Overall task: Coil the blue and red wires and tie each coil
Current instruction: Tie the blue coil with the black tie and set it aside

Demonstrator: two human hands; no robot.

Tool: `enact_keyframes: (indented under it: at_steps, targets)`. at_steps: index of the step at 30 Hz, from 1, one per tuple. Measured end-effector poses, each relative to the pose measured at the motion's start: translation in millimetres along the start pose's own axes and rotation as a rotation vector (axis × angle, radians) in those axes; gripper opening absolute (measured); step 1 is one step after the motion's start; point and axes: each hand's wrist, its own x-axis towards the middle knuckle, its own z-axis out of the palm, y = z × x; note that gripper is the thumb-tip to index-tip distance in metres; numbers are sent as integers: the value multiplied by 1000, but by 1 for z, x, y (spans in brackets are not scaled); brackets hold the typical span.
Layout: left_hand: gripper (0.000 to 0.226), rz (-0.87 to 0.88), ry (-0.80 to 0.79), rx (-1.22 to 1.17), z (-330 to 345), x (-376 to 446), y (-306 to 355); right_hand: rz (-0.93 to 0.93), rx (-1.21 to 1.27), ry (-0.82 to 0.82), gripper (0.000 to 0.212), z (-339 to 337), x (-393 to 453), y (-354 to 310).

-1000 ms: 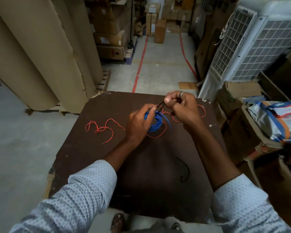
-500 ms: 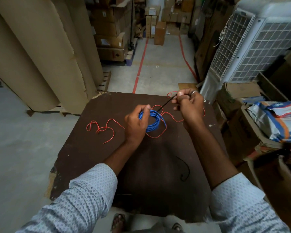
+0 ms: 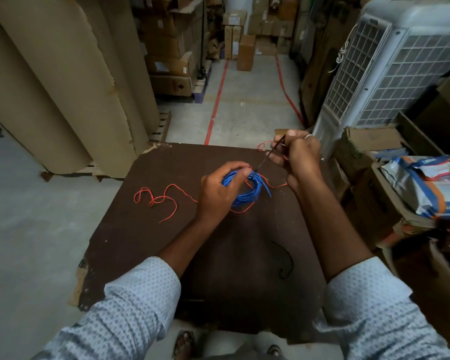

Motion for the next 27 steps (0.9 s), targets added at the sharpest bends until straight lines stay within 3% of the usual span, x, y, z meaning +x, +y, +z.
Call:
enact_keyframes:
  at_steps: [5,10,14,24,27]
  targets:
    - [18,86,-161,138,-9,-9,-6,-56,-100,-13,19,-1,2,-2]
    - [18,236,-86,194,-1,-21,6,342,107,47,38,-6,20,9]
    - [19,222,-92,188,3,-24,-3,446,135,-35,40,-9,21,23]
    - [21,11,18,171,8,-26,-21,230,-122,-247,7,-26,-12,35]
    - [22,-29,25,161,9,-26,-25,151,-192,-248,17,-35,-17,41]
